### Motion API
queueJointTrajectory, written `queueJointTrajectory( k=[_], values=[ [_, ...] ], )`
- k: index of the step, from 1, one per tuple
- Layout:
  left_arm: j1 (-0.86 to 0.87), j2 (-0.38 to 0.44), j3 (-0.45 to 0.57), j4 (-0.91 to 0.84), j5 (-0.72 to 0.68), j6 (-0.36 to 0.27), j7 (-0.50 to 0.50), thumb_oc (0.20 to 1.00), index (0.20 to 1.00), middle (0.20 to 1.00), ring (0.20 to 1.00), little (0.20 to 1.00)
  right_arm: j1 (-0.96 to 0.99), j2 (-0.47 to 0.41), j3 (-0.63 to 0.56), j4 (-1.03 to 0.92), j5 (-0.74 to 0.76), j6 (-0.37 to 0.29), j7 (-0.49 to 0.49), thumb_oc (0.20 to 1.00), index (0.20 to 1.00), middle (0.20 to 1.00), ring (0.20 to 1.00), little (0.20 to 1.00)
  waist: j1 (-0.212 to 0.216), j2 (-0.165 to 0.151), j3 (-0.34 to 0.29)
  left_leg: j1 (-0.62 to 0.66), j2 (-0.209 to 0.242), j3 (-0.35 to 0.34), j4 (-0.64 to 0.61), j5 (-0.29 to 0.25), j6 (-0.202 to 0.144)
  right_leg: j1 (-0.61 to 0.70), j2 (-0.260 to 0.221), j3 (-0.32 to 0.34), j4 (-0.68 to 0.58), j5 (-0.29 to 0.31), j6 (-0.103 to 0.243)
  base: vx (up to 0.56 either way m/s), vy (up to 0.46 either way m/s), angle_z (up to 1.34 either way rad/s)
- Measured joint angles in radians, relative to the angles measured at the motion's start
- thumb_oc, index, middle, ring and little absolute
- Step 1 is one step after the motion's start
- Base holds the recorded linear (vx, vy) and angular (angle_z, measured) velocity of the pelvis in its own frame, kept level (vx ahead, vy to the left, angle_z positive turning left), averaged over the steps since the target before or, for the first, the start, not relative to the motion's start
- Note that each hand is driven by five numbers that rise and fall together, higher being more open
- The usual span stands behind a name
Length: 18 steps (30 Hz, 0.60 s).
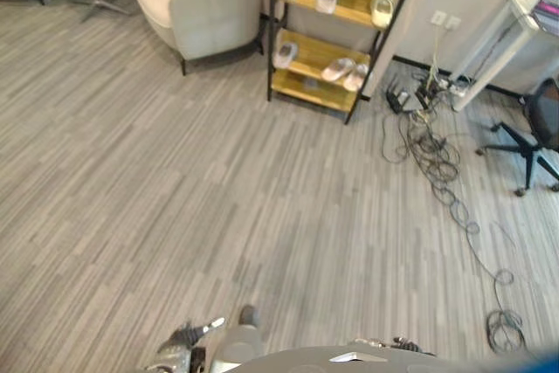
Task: Arrange the slippers neatly on the shoe rack.
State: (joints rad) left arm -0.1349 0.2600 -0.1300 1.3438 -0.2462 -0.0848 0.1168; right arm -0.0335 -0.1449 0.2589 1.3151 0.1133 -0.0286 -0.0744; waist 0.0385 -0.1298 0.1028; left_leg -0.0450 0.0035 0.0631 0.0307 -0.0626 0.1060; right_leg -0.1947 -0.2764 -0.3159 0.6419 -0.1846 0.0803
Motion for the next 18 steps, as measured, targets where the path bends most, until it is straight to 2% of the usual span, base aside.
queueJointTrajectory(
  k=[1,2,3,4,5,6,8,9,10,11,12,13,15,16,17,18],
  values=[
    [0.008,-0.009,-0.015,-0.002,0.001,-0.003,0.002,1.000,1.000,1.000,1.000,1.000,-0.005,-0.010,-0.001,-0.001,0.000,-0.001,0.000,1.000,1.000,1.000,1.000,1.000,-0.019,0.028,-0.003,0.011,0.017,-0.017,-0.012,0.002,-0.003,0.000,0.029,0.018,-0.120,0.003,-0.006,0.37,-0.049,0.73],
    [0.003,-0.016,-0.016,-0.002,0.001,-0.008,0.001,1.000,1.000,1.000,1.000,1.000,-0.010,-0.019,-0.001,-0.006,0.002,-0.003,0.001,1.000,1.000,1.000,1.000,1.000,-0.035,0.043,0.005,0.030,0.025,-0.027,-0.019,0.012,-0.018,-0.003,0.044,0.020,-0.190,0.013,-0.005,0.39,-0.067,0.59],
    [-0.010,-0.020,-0.020,-0.004,0.002,-0.010,0.002,1.000,1.000,1.000,1.000,1.000,-0.009,-0.025,-0.007,-0.014,0.003,-0.004,0.001,1.000,1.000,1.000,1.000,1.000,-0.045,0.053,0.012,0.060,0.027,-0.035,-0.029,-0.003,-0.001,-0.028,0.060,0.026,-0.238,0.035,-0.002,0.40,-0.096,0.39],
    [-0.009,-0.033,-0.029,0.000,0.003,-0.010,0.004,1.000,1.000,1.000,1.000,1.000,-0.012,-0.031,-0.012,-0.018,0.002,-0.003,0.001,1.000,1.000,1.000,1.000,1.000,-0.055,0.072,0.020,0.099,0.042,-0.053,-0.040,-0.033,0.013,-0.033,0.099,0.071,-0.332,0.063,-0.005,0.41,-0.119,0.26],
    [-0.007,-0.045,-0.027,0.019,0.004,-0.011,0.007,1.000,1.000,1.000,1.000,1.000,-0.013,-0.035,-0.013,-0.022,0.005,-0.004,0.001,1.000,1.000,1.000,1.000,1.000,-0.075,0.090,0.024,0.143,0.067,-0.068,-0.052,-0.059,0.009,-0.048,0.156,0.131,-0.458,0.124,0.011,0.38,-0.115,0.40],
    [-0.003,-0.043,-0.025,0.027,0.005,-0.010,0.011,1.000,1.000,1.000,1.000,1.000,-0.017,-0.031,-0.012,-0.025,0.010,-0.006,0.001,1.000,1.000,1.000,1.000,1.000,-0.087,0.088,0.023,0.154,0.071,-0.074,-0.052,-0.064,-0.003,-0.053,0.164,0.143,-0.512,0.175,0.024,0.37,-0.112,0.57],
    [0.010,-0.037,-0.028,0.024,0.006,-0.013,0.013,1.000,1.000,1.000,1.000,1.000,-0.013,-0.016,-0.013,-0.023,0.021,-0.001,0.002,1.000,1.000,1.000,1.000,1.000,-0.099,0.052,0.017,0.207,0.065,-0.076,-0.064,-0.073,-0.012,-0.093,0.144,0.126,-0.567,0.250,0.018,0.34,-0.105,0.75],
    [0.027,-0.045,-0.027,0.024,0.006,-0.015,0.012,1.000,1.000,1.000,1.000,1.000,0.000,-0.014,-0.025,-0.021,0.021,0.000,0.001,1.000,1.000,1.000,1.000,1.000,-0.111,0.044,0.006,0.250,0.086,-0.077,-0.075,-0.143,-0.040,-0.103,0.130,0.081,-0.556,0.277,0.013,0.32,-0.119,0.69],
    [0.035,-0.057,-0.027,0.020,0.006,-0.014,0.012,1.000,1.000,1.000,1.000,1.000,-0.004,-0.019,-0.032,-0.019,0.020,0.001,0.001,1.000,1.000,1.000,1.000,1.000,-0.104,0.057,0.003,0.280,0.112,-0.078,-0.082,-0.153,-0.078,-0.098,0.148,0.048,-0.517,0.311,-0.051,0.31,-0.122,0.51],
    [0.044,-0.070,-0.028,0.023,0.008,-0.013,0.011,1.000,1.000,1.000,1.000,1.000,-0.012,-0.030,-0.033,-0.018,0.020,0.001,0.000,1.000,1.000,1.000,1.000,1.000,-0.100,0.075,-0.002,0.270,0.133,-0.074,-0.066,-0.152,-0.089,-0.096,0.169,0.045,-0.507,0.273,-0.065,0.35,-0.177,0.06],
    [0.057,-0.079,-0.027,0.025,0.022,-0.013,0.012,1.000,1.000,1.000,1.000,1.000,-0.017,-0.041,-0.041,-0.023,0.020,0.000,0.000,1.000,1.000,1.000,1.000,1.000,-0.096,0.080,0.002,0.271,0.126,-0.079,-0.046,-0.116,-0.105,-0.094,0.174,0.044,-0.481,0.241,-0.075,0.35,-0.179,0.12],
    [0.061,-0.086,-0.026,0.025,0.033,-0.013,0.011,1.000,1.000,1.000,1.000,1.000,-0.019,-0.051,-0.053,-0.022,0.019,0.001,0.001,1.000,1.000,1.000,1.000,1.000,-0.101,0.088,0.001,0.277,0.137,-0.065,-0.024,-0.087,-0.123,-0.089,0.177,0.035,-0.442,0.202,-0.085,0.32,-0.191,0.19],
    [0.078,-0.085,-0.024,0.027,0.040,-0.013,0.012,1.000,1.000,1.000,1.000,1.000,-0.013,-0.056,-0.065,-0.020,0.019,0.006,0.001,1.000,1.000,1.000,1.000,1.000,-0.103,0.095,-0.002,0.306,0.156,-0.081,0.006,-0.046,-0.172,-0.048,0.187,0.026,-0.409,0.146,-0.087,0.30,-0.214,0.10],
    [0.088,-0.085,-0.011,0.034,0.041,-0.013,0.008,1.000,1.000,1.000,1.000,1.000,-0.003,-0.058,-0.066,-0.019,0.020,0.009,0.001,1.000,1.000,1.000,1.000,1.000,-0.104,0.098,-0.015,0.307,0.171,-0.097,0.080,-0.018,-0.219,0.006,0.204,0.022,-0.414,0.121,-0.112,0.28,-0.236,-0.13],
    [0.090,-0.088,0.001,0.041,0.040,-0.014,0.002,1.000,1.000,1.000,1.000,1.000,-0.001,-0.059,-0.059,-0.018,0.020,0.009,0.001,1.000,1.000,1.000,1.000,1.000,-0.102,0.090,-0.022,0.301,0.169,-0.102,0.118,-0.015,-0.237,0.025,0.206,0.025,-0.413,0.105,-0.132,0.26,-0.247,-0.09],
    [0.089,-0.092,0.014,0.045,0.038,-0.015,-0.005,1.000,1.000,1.000,1.000,1.000,-0.006,-0.063,-0.050,-0.017,0.019,0.009,0.002,1.000,1.000,1.000,1.000,1.000,-0.103,0.102,-0.032,0.289,0.174,-0.119,0.142,0.016,-0.246,0.040,0.208,0.021,-0.403,0.085,-0.143,0.22,-0.249,-0.06]
  ],
)
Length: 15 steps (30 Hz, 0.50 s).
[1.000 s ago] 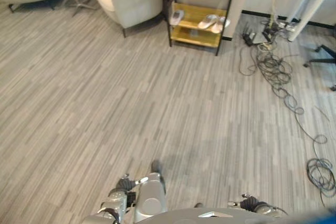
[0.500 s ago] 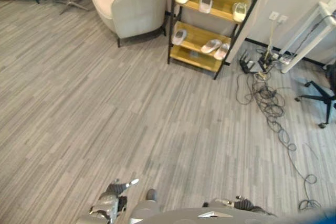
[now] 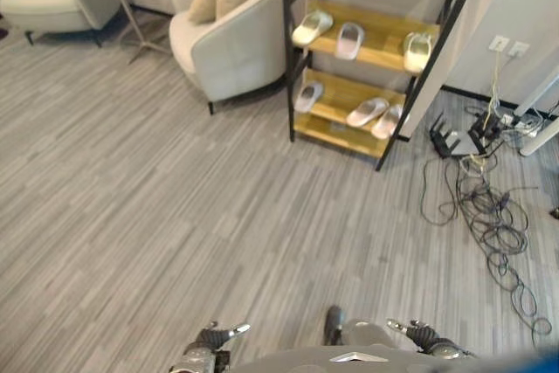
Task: Arrange the slippers neatly on the shoe rack.
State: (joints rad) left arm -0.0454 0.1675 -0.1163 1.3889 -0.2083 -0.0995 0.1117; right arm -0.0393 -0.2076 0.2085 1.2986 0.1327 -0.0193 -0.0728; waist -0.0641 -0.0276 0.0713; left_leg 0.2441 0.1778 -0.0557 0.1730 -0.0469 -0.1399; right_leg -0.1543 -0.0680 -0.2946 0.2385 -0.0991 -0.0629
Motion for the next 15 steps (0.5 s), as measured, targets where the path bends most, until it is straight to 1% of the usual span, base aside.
queueJointTrajectory(
  k=[2,3,4,5,6,7,8,9,10,11,12,13,14,15],
  values=[
    [-0.003,-0.009,0.014,0.008,-0.014,0.001,-0.002,1.000,1.000,1.000,1.000,1.000,0.005,0.000,0.001,0.000,0.000,0.002,0.001,1.000,1.000,1.000,1.000,1.000,-0.005,0.012,-0.018,-0.022,0.011,-0.027,0.072,0.029,-0.036,0.018,0.017,-0.005,0.001,-0.016,-0.009,0.20,-0.328,0.05],
    [-0.003,-0.009,0.042,0.010,-0.024,0.002,-0.002,1.000,1.000,1.000,1.000,1.000,0.000,0.007,0.002,-0.002,0.000,0.001,0.002,1.000,1.000,1.000,1.000,1.000,-0.001,0.009,-0.016,-0.081,0.013,-0.039,0.208,0.065,-0.049,0.052,0.035,-0.003,-0.021,-0.018,-0.013,0.14,-0.394,0.04],
    [-0.010,-0.004,0.053,0.008,-0.043,0.002,-0.003,1.000,1.000,1.000,1.000,1.000,-0.001,0.015,0.003,0.006,0.001,0.001,0.003,1.000,1.000,1.000,1.000,1.000,0.001,-0.013,-0.007,-0.157,0.003,-0.029,0.350,0.115,-0.036,0.064,0.028,0.009,-0.028,-0.021,-0.024,0.13,-0.396,-0.05],
    [-0.024,0.005,0.075,0.007,-0.060,-0.001,-0.003,1.000,1.000,1.000,1.000,1.000,-0.008,0.022,0.009,0.025,0.001,-0.002,0.002,1.000,1.000,1.000,1.000,1.000,0.012,-0.033,-0.001,-0.229,-0.006,-0.035,0.501,0.170,-0.018,0.086,0.024,0.017,-0.048,-0.026,-0.037,0.13,-0.352,-0.12],
    [-0.033,0.012,0.079,0.004,-0.063,0.002,-0.001,1.000,1.000,1.000,1.000,1.000,-0.020,0.021,0.009,0.024,0.001,0.001,0.001,1.000,1.000,1.000,1.000,1.000,0.026,-0.042,0.000,-0.305,-0.010,-0.029,0.598,0.190,0.006,0.109,0.025,0.016,-0.067,-0.042,-0.057,0.17,-0.258,-0.08],
    [-0.049,0.012,0.079,-0.002,-0.080,0.000,0.003,1.000,1.000,1.000,1.000,1.000,-0.031,0.017,0.009,0.025,0.001,0.002,-0.002,1.000,1.000,1.000,1.000,1.000,0.025,-0.050,0.013,-0.378,0.001,0.012,0.678,0.239,0.052,0.126,0.023,0.020,-0.068,-0.056,-0.065,0.19,-0.162,0.06],
    [-0.057,0.018,0.089,-0.048,-0.112,-0.009,0.003,1.000,1.000,1.000,1.000,1.000,-0.052,0.023,0.012,0.025,0.001,0.001,-0.008,1.000,1.000,1.000,1.000,1.000,0.030,-0.070,0.048,-0.473,0.003,0.089,0.764,0.209,0.088,0.165,0.002,0.028,-0.074,-0.084,-0.070,0.14,-0.080,0.16],
    [-0.060,0.020,0.090,-0.080,-0.137,-0.017,0.004,1.000,1.000,1.000,1.000,1.000,-0.053,0.019,0.006,0.029,0.001,0.001,-0.013,1.000,1.000,1.000,1.000,1.000,0.032,-0.083,0.063,-0.519,-0.013,0.112,0.775,0.152,0.108,0.192,-0.010,0.028,-0.095,-0.084,-0.055,0.21,-0.031,-0.04],
    [-0.060,0.019,0.091,-0.107,-0.164,-0.026,0.006,1.000,1.000,1.000,1.000,1.000,-0.047,0.016,0.010,0.040,0.001,0.001,-0.014,1.000,1.000,1.000,1.000,1.000,0.047,-0.087,0.069,-0.548,-0.035,0.127,0.728,0.123,0.104,0.211,-0.022,0.024,-0.101,-0.075,-0.038,0.24,-0.006,-0.20],
    [-0.050,0.018,0.098,-0.112,-0.187,-0.037,0.009,1.000,1.000,1.000,1.000,1.000,-0.055,0.013,0.025,0.033,0.001,-0.002,-0.017,1.000,1.000,1.000,1.000,1.000,0.071,-0.070,0.073,-0.589,-0.052,0.125,0.680,0.117,0.100,0.235,-0.021,0.026,-0.113,-0.102,-0.041,0.31,0.008,-0.30],
    [-0.050,0.009,0.104,-0.112,-0.223,-0.047,0.021,1.000,1.000,1.000,1.000,1.000,-0.053,0.004,0.028,0.036,0.001,-0.003,-0.025,1.000,1.000,1.000,1.000,1.000,0.085,-0.055,0.086,-0.618,-0.076,0.103,0.538,0.104,0.106,0.286,-0.019,0.035,-0.149,-0.116,-0.023,0.26,0.047,-0.31],
    [-0.049,0.004,0.111,-0.111,-0.247,-0.058,0.030,1.000,1.000,1.000,1.000,1.000,-0.050,0.000,0.040,0.036,0.001,-0.006,-0.025,1.000,1.000,1.000,1.000,1.000,0.094,-0.046,0.089,-0.613,-0.086,0.098,0.411,0.113,0.104,0.299,-0.021,0.035,-0.158,-0.115,-0.013,0.26,0.089,-0.26],
    [-0.037,0.004,0.114,-0.102,-0.268,-0.060,0.042,1.000,1.000,1.000,1.000,1.000,-0.049,0.003,0.044,0.042,0.001,-0.011,-0.028,1.000,1.000,1.000,1.000,1.000,0.103,-0.037,0.095,-0.623,-0.088,0.093,0.353,0.126,0.106,0.325,-0.021,0.036,-0.168,-0.119,0.008,0.30,0.134,-0.32],
    [-0.019,0.006,0.125,-0.097,-0.295,-0.063,0.059,1.000,1.000,1.000,1.000,1.000,-0.040,0.012,0.055,0.045,0.000,-0.011,-0.034,1.000,1.000,1.000,1.000,1.000,0.109,-0.036,0.090,-0.626,-0.094,0.060,0.235,0.133,0.102,0.351,-0.023,0.046,-0.186,-0.130,0.029,0.21,0.092,-0.26]
  ],
)
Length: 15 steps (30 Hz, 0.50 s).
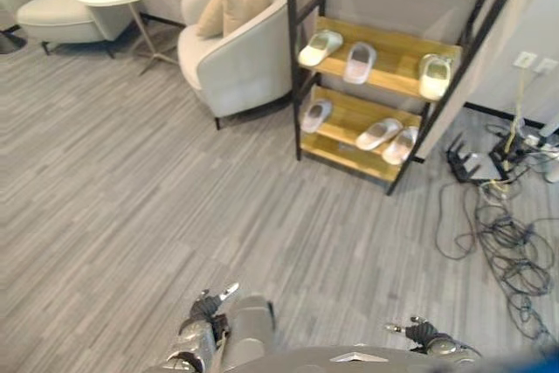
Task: Arrange the slippers neatly on the shoe rack.
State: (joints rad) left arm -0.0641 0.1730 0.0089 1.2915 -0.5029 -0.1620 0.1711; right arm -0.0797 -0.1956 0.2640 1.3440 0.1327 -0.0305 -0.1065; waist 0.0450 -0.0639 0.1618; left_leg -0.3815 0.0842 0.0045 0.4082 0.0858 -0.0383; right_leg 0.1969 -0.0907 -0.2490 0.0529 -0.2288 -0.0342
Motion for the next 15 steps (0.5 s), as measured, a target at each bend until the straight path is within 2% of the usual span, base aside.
queueJointTrajectory(
  k=[2,3,4,5,6,7,8,9,11,12,13,15],
  values=[
    [0.006,0.001,0.006,0.024,-0.034,-0.002,0.025,1.000,1.000,1.000,1.000,1.000,0.000,0.009,0.021,0.011,0.000,0.001,-0.010,1.000,1.000,1.000,1.000,1.000,0.012,-0.001,0.001,0.012,0.010,-0.079,-0.212,0.016,-0.013,0.034,0.002,0.010,-0.022,-0.014,0.035,0.24,0.119,-0.22],
    [0.018,-0.005,0.002,0.029,-0.050,-0.003,0.039,1.000,1.000,1.000,1.000,1.000,0.006,0.007,0.021,0.009,-0.001,0.001,-0.017,1.000,1.000,1.000,1.000,1.000,0.013,0.005,0.000,0.016,0.026,-0.104,-0.265,0.016,-0.001,0.057,-0.004,0.023,-0.016,-0.029,0.079,0.30,0.161,-0.26],
    [0.032,-0.008,-0.001,0.028,-0.063,-0.002,0.044,1.000,1.000,1.000,1.000,1.000,0.015,0.007,0.021,0.006,-0.002,0.000,-0.020,1.000,1.000,1.000,1.000,1.000,0.016,0.004,-0.005,0.023,0.037,-0.111,-0.292,0.019,0.003,0.066,-0.004,0.032,-0.016,-0.037,0.093,0.22,0.130,-0.58],
    [0.051,-0.004,-0.002,0.034,-0.076,-0.003,0.058,1.000,1.000,1.000,1.000,1.000,0.023,0.016,0.019,0.017,-0.013,0.001,-0.028,1.000,1.000,1.000,1.000,1.000,0.024,-0.016,-0.002,0.075,0.039,-0.088,-0.301,0.085,-0.030,0.098,-0.035,0.064,0.001,-0.078,0.138,0.41,0.297,-0.86],
    [0.052,0.027,0.003,0.040,-0.076,-0.003,0.068,1.000,1.000,1.000,1.000,1.000,0.005,0.056,0.021,0.022,-0.023,-0.004,-0.029,1.000,1.000,1.000,1.000,1.000,0.024,-0.069,0.010,0.114,0.016,-0.046,-0.286,0.051,-0.020,0.086,-0.068,0.083,0.032,-0.086,0.133,0.40,0.340,-0.73],
    [0.036,0.039,0.004,0.073,-0.075,-0.003,0.069,1.000,1.000,1.000,1.000,1.000,0.006,0.070,0.018,0.032,-0.024,-0.013,-0.030,1.000,1.000,1.000,1.000,1.000,0.015,-0.087,0.008,0.145,0.003,-0.039,-0.285,0.028,-0.005,0.091,-0.057,0.102,0.020,-0.053,0.112,0.49,0.519,-0.48],
    [0.018,0.039,0.011,0.079,-0.073,-0.009,0.067,1.000,1.000,1.000,1.000,1.000,0.011,0.071,0.008,0.050,-0.026,-0.015,-0.036,1.000,1.000,1.000,1.000,1.000,0.014,-0.086,0.002,0.222,-0.014,-0.017,-0.318,0.005,0.000,0.064,-0.044,0.126,0.032,-0.043,0.098,0.29,0.355,-0.05],
    [0.008,0.032,0.011,0.078,-0.070,-0.021,0.066,1.000,1.000,1.000,1.000,1.000,0.012,0.066,0.009,0.054,-0.027,-0.017,-0.036,1.000,1.000,1.000,1.000,1.000,0.009,-0.072,-0.001,0.238,-0.019,-0.014,-0.329,0.000,0.004,0.031,-0.031,0.126,0.019,-0.032,0.100,0.30,0.424,0.02],
    [0.004,0.031,-0.011,0.077,-0.050,-0.020,0.053,1.000,1.000,1.000,1.000,1.000,0.015,0.068,-0.044,0.068,-0.025,-0.018,-0.035,1.000,1.000,1.000,1.000,1.000,-0.004,-0.058,-0.017,0.225,-0.041,-0.017,-0.289,-0.048,0.005,-0.005,-0.050,0.109,0.047,-0.019,0.105,0.17,0.301,0.04],
    [0.001,0.027,-0.048,0.083,-0.018,-0.003,0.043,1.000,1.000,1.000,1.000,1.000,0.022,0.073,-0.051,0.070,-0.021,-0.015,-0.034,1.000,1.000,1.000,1.000,1.000,0.007,-0.063,-0.027,0.216,-0.059,-0.009,-0.258,-0.079,0.005,-0.016,-0.070,0.127,0.050,-0.022,0.109,0.15,0.338,-0.50],
    [0.008,0.020,-0.068,0.094,0.027,0.008,0.023,1.000,1.000,1.000,1.000,1.000,0.010,0.062,-0.051,0.065,-0.020,-0.016,-0.031,1.000,1.000,1.000,1.000,1.000,0.012,-0.045,-0.034,0.196,-0.078,-0.002,-0.222,-0.123,0.010,-0.020,-0.089,0.149,0.040,-0.029,0.122,0.10,0.215,-0.63],
    [0.005,0.024,-0.091,0.084,0.070,0.025,0.014,1.000,1.000,1.000,1.000,1.000,-0.004,0.062,-0.044,0.053,-0.021,-0.008,-0.019,1.000,1.000,1.000,1.000,1.000,0.002,-0.033,-0.038,0.190,-0.093,0.028,-0.214,-0.144,0.029,-0.057,-0.107,0.156,0.085,-0.021,0.135,0.15,0.345,-0.41]
  ],
)
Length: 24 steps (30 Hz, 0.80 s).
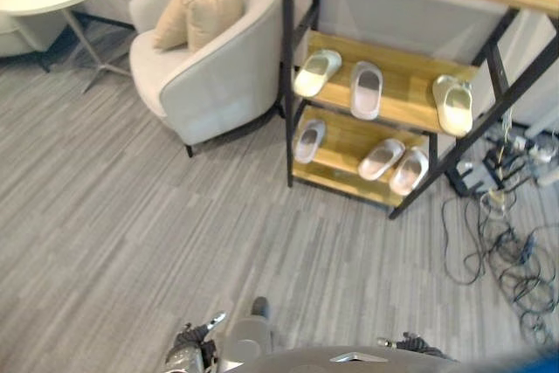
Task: Arrange the slippers neatly on the shoe rack.
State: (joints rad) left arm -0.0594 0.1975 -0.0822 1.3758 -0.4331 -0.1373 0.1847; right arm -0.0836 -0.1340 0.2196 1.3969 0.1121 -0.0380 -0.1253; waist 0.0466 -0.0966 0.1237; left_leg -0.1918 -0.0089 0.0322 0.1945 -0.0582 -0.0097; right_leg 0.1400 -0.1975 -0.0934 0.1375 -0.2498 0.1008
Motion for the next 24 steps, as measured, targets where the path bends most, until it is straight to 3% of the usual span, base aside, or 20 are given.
queueJointTrajectory(
  k=[1,3,7,8,9,11,13,16,17,18,19,22,24],
  values=[
    [0.006,0.002,-0.006,-0.001,0.020,0.000,-0.008,1.000,1.000,1.000,1.000,1.000,0.011,-0.006,-0.001,-0.006,0.000,0.000,0.003,1.000,1.000,1.000,1.000,1.000,-0.005,0.007,-0.002,0.010,0.005,0.002,-0.011,0.011,0.003,-0.004,-0.003,-0.005,0.024,0.007,-0.002,0.19,0.475,-0.21],
    [-0.018,0.012,-0.072,-0.027,0.094,0.003,-0.024,1.000,1.000,1.000,1.000,1.000,0.011,-0.014,-0.002,-0.041,0.000,0.008,0.006,1.000,1.000,1.000,1.000,1.000,-0.005,0.018,-0.006,0.073,0.007,0.018,-0.031,-0.008,0.030,-0.086,-0.021,-0.006,0.241,0.041,0.005,0.16,0.408,-0.18],
    [-0.044,0.010,-0.113,-0.035,0.149,0.005,-0.030,1.000,1.000,1.000,1.000,1.000,0.000,-0.038,0.016,-0.084,0.000,0.008,0.006,1.000,1.000,1.000,1.000,1.000,-0.018,0.044,0.002,0.188,-0.003,0.032,-0.104,-0.038,0.069,-0.204,-0.090,-0.083,0.555,0.175,-0.050,0.17,0.195,-0.09],
    [-0.045,0.012,-0.110,-0.053,0.150,0.002,-0.029,1.000,1.000,1.000,1.000,1.000,0.001,-0.041,0.020,-0.093,0.000,0.008,0.006,1.000,1.000,1.000,1.000,1.000,-0.031,0.061,-0.001,0.220,-0.002,0.019,-0.123,-0.044,0.080,-0.214,-0.078,-0.081,0.545,0.104,-0.044,0.22,0.071,0.12],
    [-0.051,0.013,-0.105,-0.054,0.150,0.003,-0.029,1.000,1.000,1.000,1.000,1.000,0.001,-0.043,0.020,-0.106,0.000,0.008,0.006,1.000,1.000,1.000,1.000,1.000,-0.036,0.065,-0.001,0.228,0.004,0.011,-0.125,-0.050,0.089,-0.227,-0.063,-0.079,0.514,0.082,-0.043,0.30,0.080,0.12],
    [-0.074,0.014,-0.103,-0.056,0.152,0.003,-0.029,1.000,1.000,1.000,1.000,1.000,-0.007,-0.047,0.018,-0.108,-0.001,0.008,0.005,1.000,1.000,1.000,1.000,1.000,-0.044,0.082,0.012,0.267,0.024,0.001,-0.160,-0.052,0.092,-0.259,0.017,-0.055,0.383,0.048,-0.049,0.20,0.024,0.07],
    [-0.074,0.009,-0.092,-0.038,0.172,0.004,-0.033,1.000,1.000,1.000,1.000,1.000,-0.019,-0.059,0.034,-0.121,0.000,0.007,0.005,1.000,1.000,1.000,1.000,1.000,-0.066,0.096,0.023,0.305,0.042,0.007,-0.182,-0.048,0.077,-0.342,0.108,-0.019,0.219,0.078,-0.038,0.16,0.009,0.20],
    [-0.042,0.003,-0.094,-0.039,0.191,0.002,-0.034,1.000,1.000,1.000,1.000,1.000,-0.011,-0.057,0.037,-0.117,0.000,0.006,0.007,1.000,1.000,1.000,1.000,1.000,-0.081,0.080,0.017,0.353,0.028,0.009,-0.200,-0.085,0.041,-0.437,0.105,-0.071,0.215,0.174,-0.049,0.17,-0.040,0.28],
    [-0.029,0.013,-0.095,-0.039,0.192,0.004,-0.035,1.000,1.000,1.000,1.000,1.000,-0.010,-0.044,0.037,-0.110,0.000,0.002,0.007,1.000,1.000,1.000,1.000,1.000,-0.086,0.051,0.010,0.377,0.009,0.001,-0.207,-0.093,0.032,-0.450,0.088,-0.105,0.201,0.240,-0.061,0.15,-0.082,0.35],
    [-0.011,0.020,-0.095,-0.041,0.192,0.006,-0.035,1.000,1.000,1.000,1.000,1.000,-0.002,-0.035,0.034,-0.102,-0.001,-0.001,0.007,1.000,1.000,1.000,1.000,1.000,-0.087,0.027,0.000,0.394,-0.009,-0.015,-0.206,-0.108,0.026,-0.441,0.066,-0.117,0.188,0.228,-0.120,0.15,-0.083,0.21],
    [0.006,0.003,-0.094,-0.049,0.192,0.008,-0.035,1.000,1.000,1.000,1.000,1.000,-0.001,-0.046,0.026,-0.098,-0.001,-0.001,0.007,1.000,1.000,1.000,1.000,1.000,-0.083,0.051,-0.007,0.405,0.020,-0.023,-0.202,-0.127,0.024,-0.424,0.094,-0.125,0.180,0.208,-0.105,0.11,-0.081,0.13],
    [0.031,-0.011,-0.092,-0.042,0.220,0.018,-0.055,1.000,1.000,1.000,1.000,1.000,-0.007,-0.049,0.018,-0.096,-0.002,0.000,0.007,1.000,1.000,1.000,1.000,1.000,-0.050,0.069,-0.008,0.349,0.033,-0.070,-0.020,-0.127,0.014,-0.328,0.127,-0.113,0.075,0.208,-0.166,0.16,-0.178,-0.08],
    [0.046,-0.015,-0.092,-0.026,0.227,0.017,-0.057,1.000,1.000,1.000,1.000,1.000,0.010,-0.057,0.029,-0.099,-0.007,-0.001,0.007,1.000,1.000,1.000,1.000,1.000,-0.051,0.070,-0.025,0.346,0.034,-0.103,0.020,-0.126,0.004,-0.274,0.135,-0.120,0.026,0.204,-0.176,0.07,-0.149,0.08]
  ],
)
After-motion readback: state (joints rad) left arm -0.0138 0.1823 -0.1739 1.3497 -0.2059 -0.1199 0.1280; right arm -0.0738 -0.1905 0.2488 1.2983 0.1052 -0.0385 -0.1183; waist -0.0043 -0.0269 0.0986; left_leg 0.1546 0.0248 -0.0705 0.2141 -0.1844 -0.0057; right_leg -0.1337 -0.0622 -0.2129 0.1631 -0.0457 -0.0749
